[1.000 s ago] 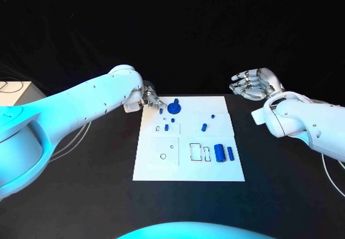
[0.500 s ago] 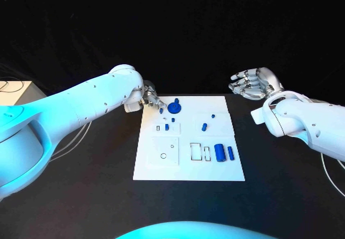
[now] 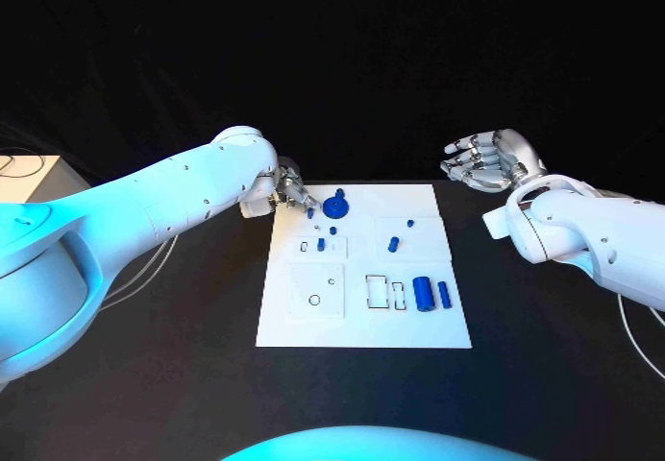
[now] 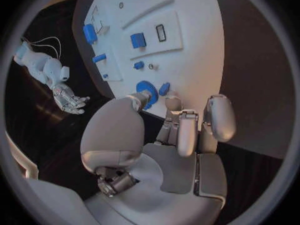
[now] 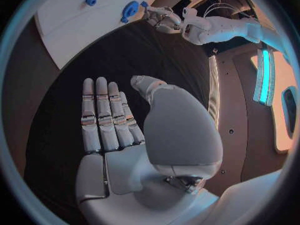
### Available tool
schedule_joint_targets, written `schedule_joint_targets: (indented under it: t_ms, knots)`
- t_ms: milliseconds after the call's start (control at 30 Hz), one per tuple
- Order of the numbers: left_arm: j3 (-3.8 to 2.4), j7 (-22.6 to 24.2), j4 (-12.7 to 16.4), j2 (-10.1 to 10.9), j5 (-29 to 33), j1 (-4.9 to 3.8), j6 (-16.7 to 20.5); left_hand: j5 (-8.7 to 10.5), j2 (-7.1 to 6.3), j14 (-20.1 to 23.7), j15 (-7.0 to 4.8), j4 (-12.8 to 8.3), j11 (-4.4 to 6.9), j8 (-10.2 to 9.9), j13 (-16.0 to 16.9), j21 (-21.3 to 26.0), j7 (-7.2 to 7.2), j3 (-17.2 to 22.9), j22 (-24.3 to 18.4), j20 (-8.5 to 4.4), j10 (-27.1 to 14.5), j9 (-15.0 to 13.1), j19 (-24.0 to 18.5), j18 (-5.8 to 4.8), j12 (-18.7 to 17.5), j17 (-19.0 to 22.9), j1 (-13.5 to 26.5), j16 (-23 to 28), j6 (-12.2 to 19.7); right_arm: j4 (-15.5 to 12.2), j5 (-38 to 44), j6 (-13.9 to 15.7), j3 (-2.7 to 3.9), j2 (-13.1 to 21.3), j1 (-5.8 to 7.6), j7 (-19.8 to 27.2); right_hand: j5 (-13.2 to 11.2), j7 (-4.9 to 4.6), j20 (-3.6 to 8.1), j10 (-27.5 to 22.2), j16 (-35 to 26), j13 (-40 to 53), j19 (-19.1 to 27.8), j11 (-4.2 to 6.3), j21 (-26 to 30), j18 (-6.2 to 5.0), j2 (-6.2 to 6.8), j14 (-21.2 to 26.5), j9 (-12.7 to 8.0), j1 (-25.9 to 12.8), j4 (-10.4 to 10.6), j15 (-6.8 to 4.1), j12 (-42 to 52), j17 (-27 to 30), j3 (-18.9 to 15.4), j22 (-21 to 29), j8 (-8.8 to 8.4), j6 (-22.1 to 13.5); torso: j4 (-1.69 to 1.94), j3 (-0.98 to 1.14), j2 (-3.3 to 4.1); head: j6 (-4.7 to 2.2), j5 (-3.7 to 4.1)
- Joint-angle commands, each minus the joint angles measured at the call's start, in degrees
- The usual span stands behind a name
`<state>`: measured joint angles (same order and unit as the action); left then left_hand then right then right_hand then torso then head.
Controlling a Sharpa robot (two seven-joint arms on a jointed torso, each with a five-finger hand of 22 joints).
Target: Assemble the parts on the task board
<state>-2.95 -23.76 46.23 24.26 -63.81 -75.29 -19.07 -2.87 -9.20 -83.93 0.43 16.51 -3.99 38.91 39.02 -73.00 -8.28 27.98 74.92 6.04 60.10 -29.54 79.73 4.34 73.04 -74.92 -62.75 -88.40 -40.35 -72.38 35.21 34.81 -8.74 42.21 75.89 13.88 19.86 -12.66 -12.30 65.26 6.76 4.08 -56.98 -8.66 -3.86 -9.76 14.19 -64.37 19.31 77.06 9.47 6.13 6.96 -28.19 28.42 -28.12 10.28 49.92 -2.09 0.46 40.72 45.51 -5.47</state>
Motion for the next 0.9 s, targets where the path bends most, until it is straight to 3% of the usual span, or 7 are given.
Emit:
schedule_joint_targets:
  t_ms: [33, 533, 900]
  knots:
    - [0.07, 0.88, -0.09, -0.25, 0.17, -0.03, -0.83, -0.02, 0.08, -2.3, 0.09, -0.22, 0.04, 0.37, 0.1, 0.36, 0.14, 0.12, 6.84, 0.16, -0.37, -0.09, -0.4, 0.0, -0.14, -7.56, -0.75, 0.33, -0.28, -0.04, 0.13, -0.72, 0.01, -0.03, -0.01, 0.53, 0.34, -0.15, -0.13, 0.32, -0.36, -0.05, 0.11, -0.13, 0.02, -0.64, -0.07, -0.28, -0.09, -0.69, -0.36, -0.06, -0.01, 0.05, -0.11, 0.05, -0.35, 0.45, -0.01, 0.0, 0.04, 0.04, 0.08]
    - [0.18, 1.01, -0.31, -0.41, 0.07, 0.0, -0.31, -0.03, 1.41, -2.37, -0.23, -1.12, 0.39, 1.06, 0.62, 0.23, 0.46, 2.24, 6.95, -0.14, -0.35, -0.63, -0.33, -0.04, -0.25, -7.79, -4.44, 0.34, -0.18, -0.05, 0.12, -0.72, 0.01, -0.01, 0.0, 0.53, 0.34, -0.15, -0.13, 0.32, -0.36, -0.05, 0.11, -0.13, 0.02, -0.64, -0.07, -0.28, -0.09, -0.69, -0.36, -0.06, -0.01, 0.05, -0.11, 0.05, -0.35, 0.45, 0.04, 0.12, 0.0, 0.37, 0.01]
    - [0.23, 1.09, -0.54, -0.59, 0.11, 0.05, -0.73, 0.0, 1.55, -2.42, -0.34, -1.53, 0.51, 1.41, 0.8, 0.24, 0.59, 2.94, 6.95, -0.23, -0.3, -0.86, -0.34, -0.03, -0.32, -7.89, -5.47, 0.34, -0.39, -0.04, 0.11, -0.76, 0.01, -0.06, 0.0, 0.52, 0.34, -0.15, -0.13, 0.32, -0.36, -0.05, 0.11, -0.13, 0.02, -0.64, -0.07, -0.28, -0.09, -0.69, -0.36, -0.06, -0.01, 0.05, -0.11, 0.05, -0.35, 0.45, 0.0, 0.06, -0.01, 0.56, 0.04]
